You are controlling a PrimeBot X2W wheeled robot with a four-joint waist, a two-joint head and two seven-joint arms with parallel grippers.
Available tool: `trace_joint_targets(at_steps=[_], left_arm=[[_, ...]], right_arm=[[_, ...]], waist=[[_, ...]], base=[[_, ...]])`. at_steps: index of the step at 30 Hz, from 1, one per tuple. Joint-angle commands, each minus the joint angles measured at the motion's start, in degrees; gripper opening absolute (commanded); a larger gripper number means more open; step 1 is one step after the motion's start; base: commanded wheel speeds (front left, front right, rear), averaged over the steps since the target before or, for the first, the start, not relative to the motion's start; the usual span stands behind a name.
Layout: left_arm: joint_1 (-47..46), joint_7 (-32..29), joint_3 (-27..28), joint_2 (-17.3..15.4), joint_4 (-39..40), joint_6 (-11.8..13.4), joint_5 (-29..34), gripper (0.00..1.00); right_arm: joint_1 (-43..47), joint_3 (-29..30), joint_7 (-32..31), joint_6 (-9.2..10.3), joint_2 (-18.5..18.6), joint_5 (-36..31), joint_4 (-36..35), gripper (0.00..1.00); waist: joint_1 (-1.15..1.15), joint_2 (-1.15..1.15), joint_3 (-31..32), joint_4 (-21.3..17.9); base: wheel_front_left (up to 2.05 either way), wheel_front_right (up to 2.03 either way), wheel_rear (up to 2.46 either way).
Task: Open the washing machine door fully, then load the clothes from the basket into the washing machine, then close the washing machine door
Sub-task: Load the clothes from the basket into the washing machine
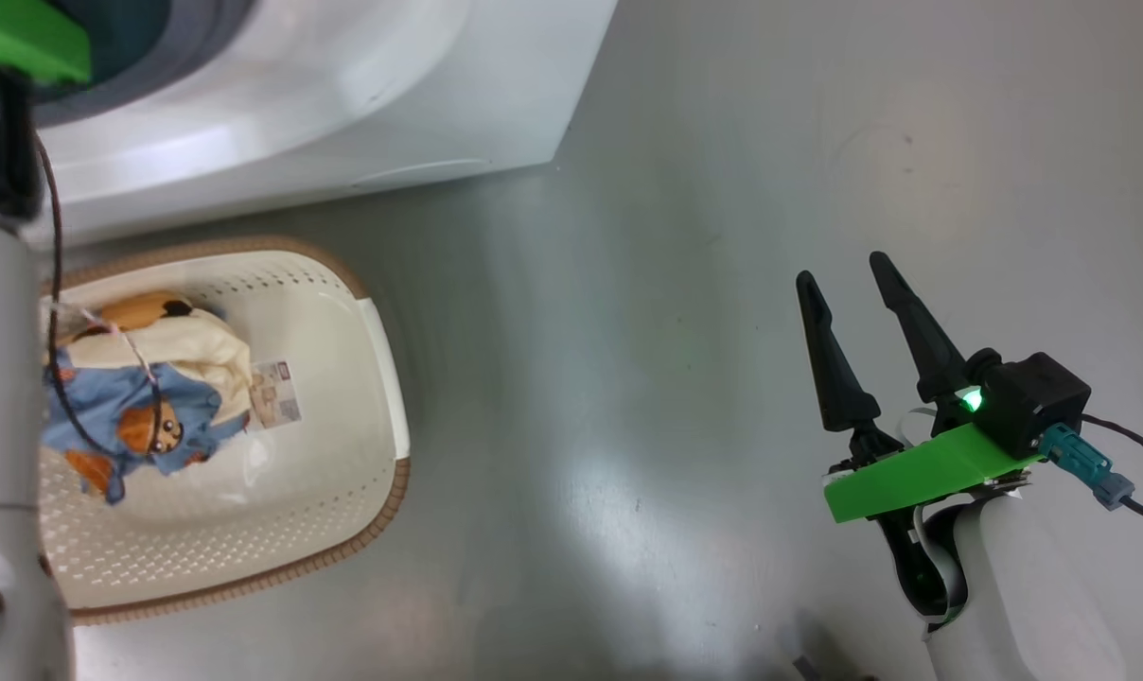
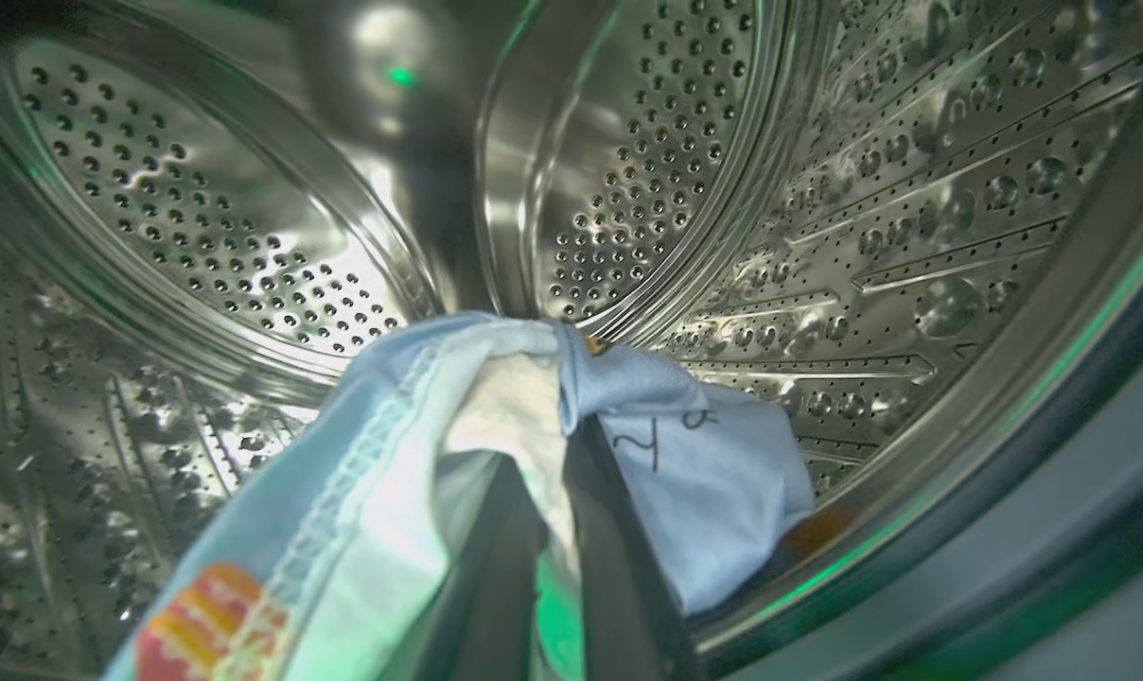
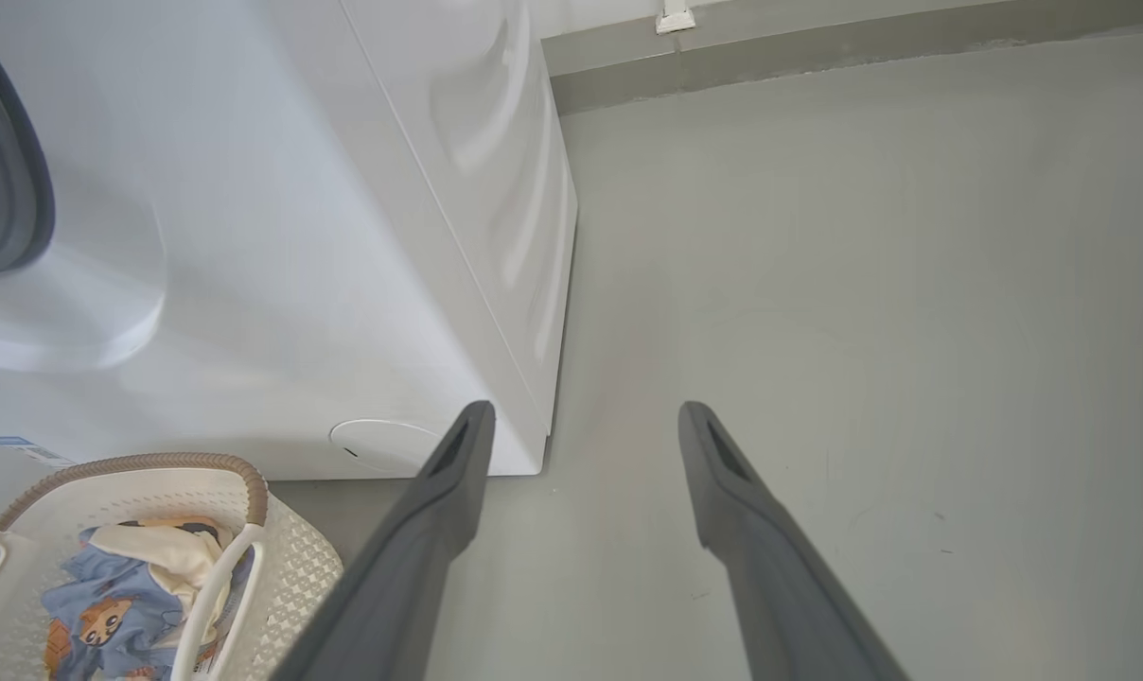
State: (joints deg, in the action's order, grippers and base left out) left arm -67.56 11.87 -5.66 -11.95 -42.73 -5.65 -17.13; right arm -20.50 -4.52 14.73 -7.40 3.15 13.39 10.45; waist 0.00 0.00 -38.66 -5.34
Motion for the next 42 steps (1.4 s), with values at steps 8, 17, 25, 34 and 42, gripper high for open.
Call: trace_joint_targets(at_steps=[8,17,25,34,42], left_arm=[[-8.87,1.5,-0.15,-4.41,-3.29,-1.15,-0.74,0.0],[-14.94,2.17,-0.39,-6.31,-6.48,-1.53,-1.93,0.0],[-19.94,2.96,-1.55,-8.09,-7.62,-1.69,-1.28,0.0],[-22.34,-4.24,-2.73,-8.65,-16.79,-1.74,-2.51,0.0],[-22.59,-1.52,-3.39,-8.26,-19.52,-0.32,-2.29,1.0]], right_arm=[[0.57,-1.3,0.27,-0.09,-0.27,1.25,-1.7,1.0],[0.54,-2.03,0.27,-0.09,-0.27,1.85,-2.11,1.0],[0.26,-2.29,0.27,-0.09,-0.27,2.39,-2.12,1.0],[-0.01,-3.1,0.27,-0.09,-0.27,2.71,-1.43,1.0],[-0.47,-2.66,0.27,-0.09,-0.27,2.38,-1.36,1.0]], waist=[[0.0,0.0,-4.58,-1.64],[0.0,0.0,-7.19,-2.8],[0.0,0.0,-8.93,-3.41],[0.0,0.0,-8.94,-3.71],[0.0,0.0,-8.31,-3.14]], base=[[0.0,0.0,0.0],[0.0,0.0,0.0],[0.0,0.0,0.0],[0.0,0.0,0.0],[0.0,0.0,0.0]])
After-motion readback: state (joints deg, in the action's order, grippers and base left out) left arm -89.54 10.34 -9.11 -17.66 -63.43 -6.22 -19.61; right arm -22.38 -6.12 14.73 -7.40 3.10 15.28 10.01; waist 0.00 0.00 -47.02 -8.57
